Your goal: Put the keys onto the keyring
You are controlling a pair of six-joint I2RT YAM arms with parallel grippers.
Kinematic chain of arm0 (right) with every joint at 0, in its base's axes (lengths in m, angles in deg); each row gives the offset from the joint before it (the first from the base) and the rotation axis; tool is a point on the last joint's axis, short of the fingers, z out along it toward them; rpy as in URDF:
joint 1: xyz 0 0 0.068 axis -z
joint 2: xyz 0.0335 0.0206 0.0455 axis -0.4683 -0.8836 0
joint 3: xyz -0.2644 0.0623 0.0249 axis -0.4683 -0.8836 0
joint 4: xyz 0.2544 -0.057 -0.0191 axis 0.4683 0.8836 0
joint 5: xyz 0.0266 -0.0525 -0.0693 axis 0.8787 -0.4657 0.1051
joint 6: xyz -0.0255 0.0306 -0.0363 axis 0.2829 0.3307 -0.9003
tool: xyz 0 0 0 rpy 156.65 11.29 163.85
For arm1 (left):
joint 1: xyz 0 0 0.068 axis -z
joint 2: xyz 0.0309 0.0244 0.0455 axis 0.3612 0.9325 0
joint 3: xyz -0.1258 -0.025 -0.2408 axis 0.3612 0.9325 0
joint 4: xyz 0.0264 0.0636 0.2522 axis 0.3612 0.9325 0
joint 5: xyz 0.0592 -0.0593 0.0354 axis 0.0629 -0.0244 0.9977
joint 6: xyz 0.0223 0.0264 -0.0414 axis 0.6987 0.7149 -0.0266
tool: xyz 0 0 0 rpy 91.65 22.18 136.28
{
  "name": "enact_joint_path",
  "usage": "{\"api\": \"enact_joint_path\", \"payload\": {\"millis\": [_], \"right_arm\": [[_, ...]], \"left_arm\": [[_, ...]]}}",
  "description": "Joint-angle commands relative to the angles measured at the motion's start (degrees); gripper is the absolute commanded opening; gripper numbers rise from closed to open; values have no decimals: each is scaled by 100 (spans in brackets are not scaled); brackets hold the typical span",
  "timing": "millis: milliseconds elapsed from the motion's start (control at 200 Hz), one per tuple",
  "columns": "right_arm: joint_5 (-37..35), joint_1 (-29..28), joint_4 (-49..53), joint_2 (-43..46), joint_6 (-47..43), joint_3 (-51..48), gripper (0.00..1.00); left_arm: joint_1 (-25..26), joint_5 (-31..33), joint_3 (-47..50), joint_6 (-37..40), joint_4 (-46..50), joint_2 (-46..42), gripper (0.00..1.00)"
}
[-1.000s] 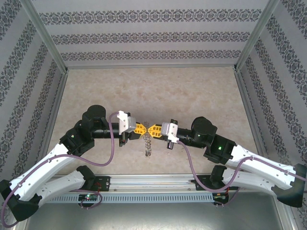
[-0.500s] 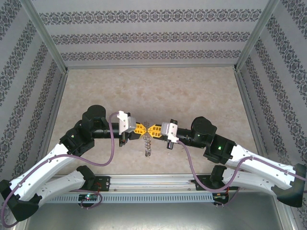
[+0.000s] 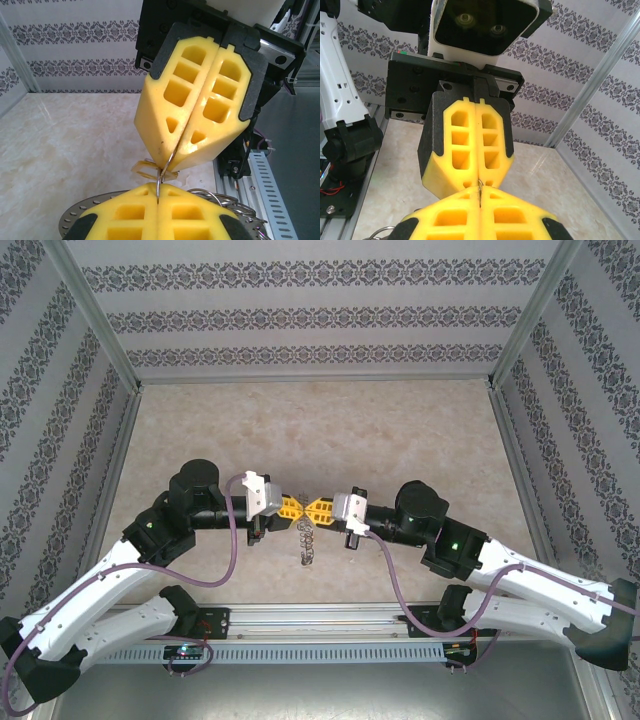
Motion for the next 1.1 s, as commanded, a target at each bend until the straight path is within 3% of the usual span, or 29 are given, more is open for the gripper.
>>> {"api": "enact_joint_path", "payload": {"millis": [0,1094], "right_arm": [[224,-35,19,-117,-48,161,0],[218,-39,553,-310,-362,394,0]], "left_arm": [[14,-158,-93,104,-236,-52,0],[14,-190,-159,129,-154,-25,0]]}}
